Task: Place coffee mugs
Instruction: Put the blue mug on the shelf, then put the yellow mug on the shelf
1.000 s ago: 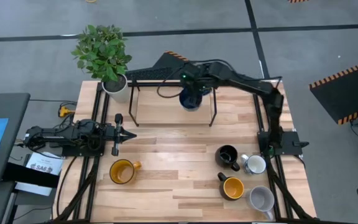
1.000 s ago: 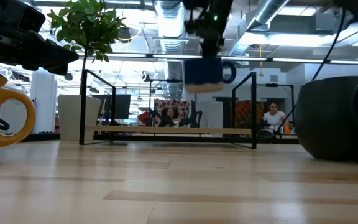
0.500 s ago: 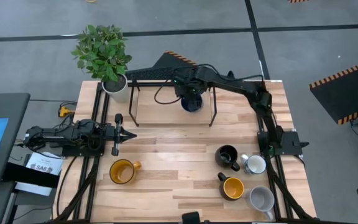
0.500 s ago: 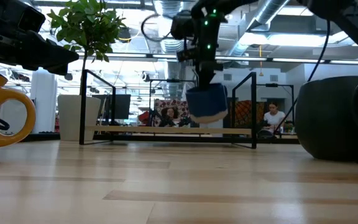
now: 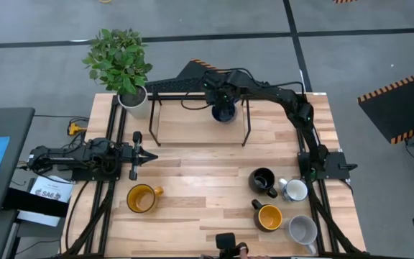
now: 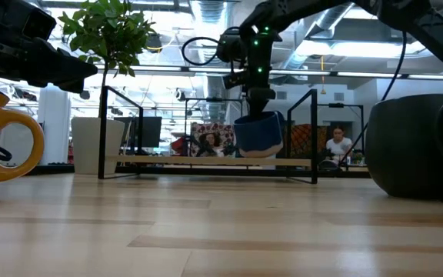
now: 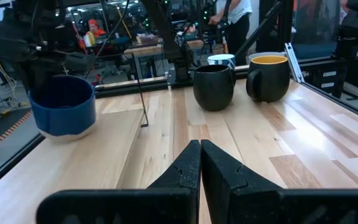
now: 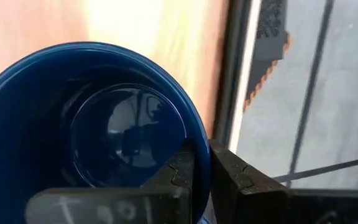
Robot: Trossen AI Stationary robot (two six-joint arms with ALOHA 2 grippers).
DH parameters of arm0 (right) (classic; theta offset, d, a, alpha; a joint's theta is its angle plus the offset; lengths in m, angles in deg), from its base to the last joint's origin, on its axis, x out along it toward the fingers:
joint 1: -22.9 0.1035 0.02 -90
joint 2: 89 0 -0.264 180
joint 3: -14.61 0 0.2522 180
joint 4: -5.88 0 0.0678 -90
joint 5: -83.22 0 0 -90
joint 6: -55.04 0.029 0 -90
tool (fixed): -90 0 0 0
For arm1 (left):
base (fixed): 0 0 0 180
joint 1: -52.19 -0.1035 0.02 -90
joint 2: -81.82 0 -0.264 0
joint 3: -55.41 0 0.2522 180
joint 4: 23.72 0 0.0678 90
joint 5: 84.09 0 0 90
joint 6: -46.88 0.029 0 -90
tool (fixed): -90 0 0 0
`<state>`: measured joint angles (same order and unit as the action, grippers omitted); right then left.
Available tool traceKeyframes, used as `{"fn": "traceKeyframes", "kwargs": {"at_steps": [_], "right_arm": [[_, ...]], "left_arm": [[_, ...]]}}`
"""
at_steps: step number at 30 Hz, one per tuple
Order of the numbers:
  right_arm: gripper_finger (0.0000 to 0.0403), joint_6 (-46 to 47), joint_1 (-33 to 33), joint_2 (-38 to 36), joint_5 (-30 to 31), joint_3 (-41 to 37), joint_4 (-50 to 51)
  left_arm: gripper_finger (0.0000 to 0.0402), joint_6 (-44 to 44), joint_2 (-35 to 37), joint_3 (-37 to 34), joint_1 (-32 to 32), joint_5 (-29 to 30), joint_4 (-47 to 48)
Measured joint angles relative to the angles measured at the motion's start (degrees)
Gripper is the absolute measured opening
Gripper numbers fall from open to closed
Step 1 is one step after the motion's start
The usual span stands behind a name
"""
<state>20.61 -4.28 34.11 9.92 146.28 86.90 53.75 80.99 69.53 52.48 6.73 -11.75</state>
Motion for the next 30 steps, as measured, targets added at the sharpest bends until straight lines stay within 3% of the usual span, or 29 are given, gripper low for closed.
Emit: {"fn": "traceKeyframes", "kwargs": {"at_steps": [6,24,30], "right_arm": [[0.0106,-0.12,0.78,0.86,0.54,0.07,0.00],[0.0119,1.70,0.98,0.93,0.08,0.04,-0.18],[0.0163,6.62,0.98,0.54,0.08,0.10,1.77]], "left_arm": [[0.0000,-0.02,-0.01,-0.01,0.01,0.00,0.01],[0.0000,-0.01,-0.01,-0.01,-0.01,0.00,0.01],[0.0000,0.00,-0.01,-0.01,0.00,0.00,0.02]]}}
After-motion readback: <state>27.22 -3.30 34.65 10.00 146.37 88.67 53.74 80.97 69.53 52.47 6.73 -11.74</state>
